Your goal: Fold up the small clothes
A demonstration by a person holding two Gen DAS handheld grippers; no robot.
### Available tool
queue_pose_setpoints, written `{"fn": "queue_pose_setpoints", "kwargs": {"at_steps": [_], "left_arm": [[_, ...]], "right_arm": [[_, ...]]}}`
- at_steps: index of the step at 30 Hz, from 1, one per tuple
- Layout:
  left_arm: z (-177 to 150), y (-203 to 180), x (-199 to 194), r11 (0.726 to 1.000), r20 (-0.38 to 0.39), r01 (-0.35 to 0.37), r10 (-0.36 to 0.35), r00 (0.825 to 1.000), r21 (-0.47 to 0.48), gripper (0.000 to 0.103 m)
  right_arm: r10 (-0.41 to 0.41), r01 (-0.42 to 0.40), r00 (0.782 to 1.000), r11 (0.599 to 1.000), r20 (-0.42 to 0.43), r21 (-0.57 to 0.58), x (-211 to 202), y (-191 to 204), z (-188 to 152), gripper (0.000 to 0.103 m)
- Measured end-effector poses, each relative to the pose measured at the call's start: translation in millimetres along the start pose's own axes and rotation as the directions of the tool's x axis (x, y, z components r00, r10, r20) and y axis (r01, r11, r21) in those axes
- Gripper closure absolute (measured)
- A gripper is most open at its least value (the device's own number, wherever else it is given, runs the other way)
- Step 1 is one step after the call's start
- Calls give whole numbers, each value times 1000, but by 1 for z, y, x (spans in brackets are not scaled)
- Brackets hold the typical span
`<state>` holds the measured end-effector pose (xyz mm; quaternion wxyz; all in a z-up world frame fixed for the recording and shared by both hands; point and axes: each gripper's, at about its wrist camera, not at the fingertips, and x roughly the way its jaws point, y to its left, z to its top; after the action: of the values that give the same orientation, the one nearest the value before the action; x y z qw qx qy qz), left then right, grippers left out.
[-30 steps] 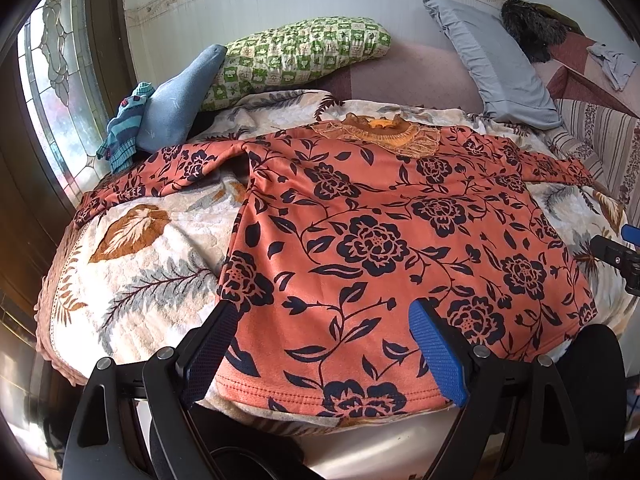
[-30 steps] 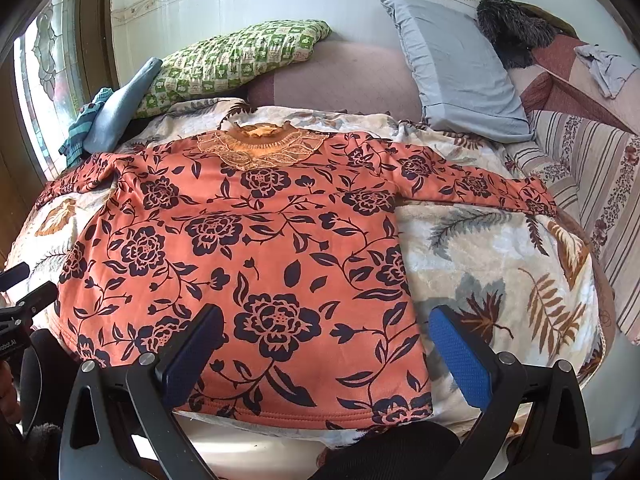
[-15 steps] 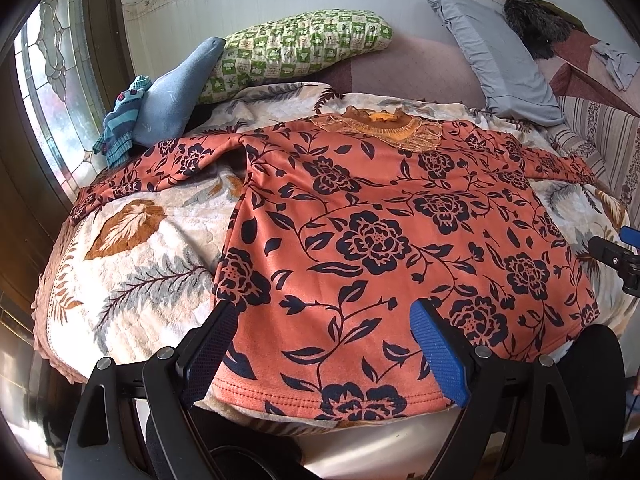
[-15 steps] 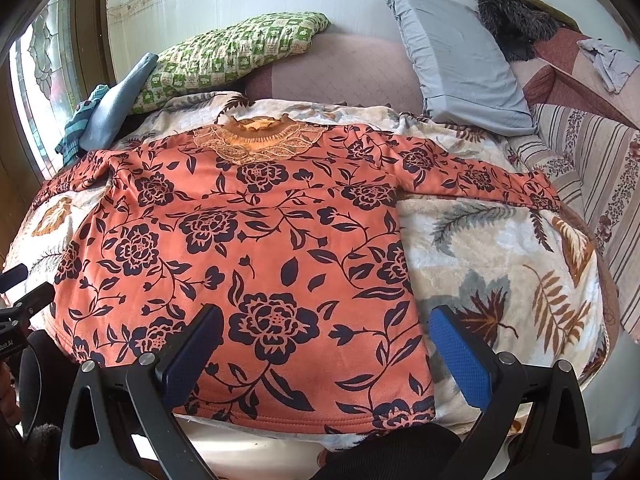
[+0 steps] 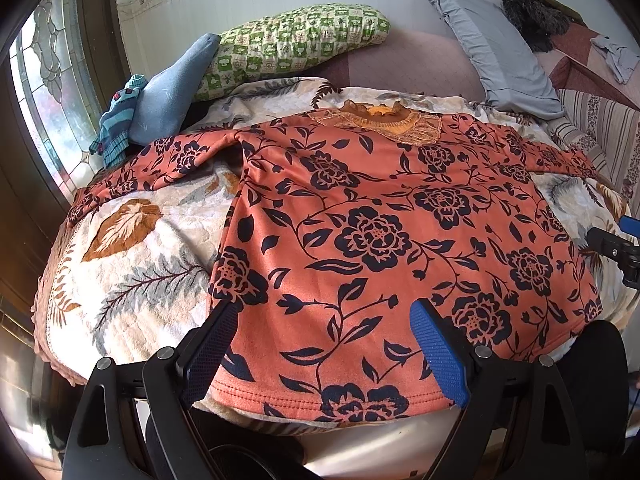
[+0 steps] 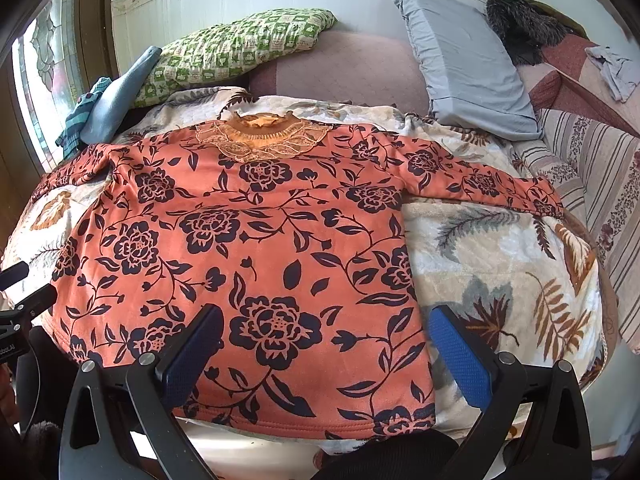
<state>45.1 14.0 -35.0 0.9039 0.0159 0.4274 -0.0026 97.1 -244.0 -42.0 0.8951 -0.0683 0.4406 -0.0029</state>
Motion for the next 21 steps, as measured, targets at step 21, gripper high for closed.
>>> {"fn": "queue_pose_setpoints", "kwargs": {"at_steps": [21], "left_arm": [[99,49,93,989,-146,-50,29,989,-139,16]], "right_arm": [[-28,44,997,961,-66,272,55,-134,25,2]]}}
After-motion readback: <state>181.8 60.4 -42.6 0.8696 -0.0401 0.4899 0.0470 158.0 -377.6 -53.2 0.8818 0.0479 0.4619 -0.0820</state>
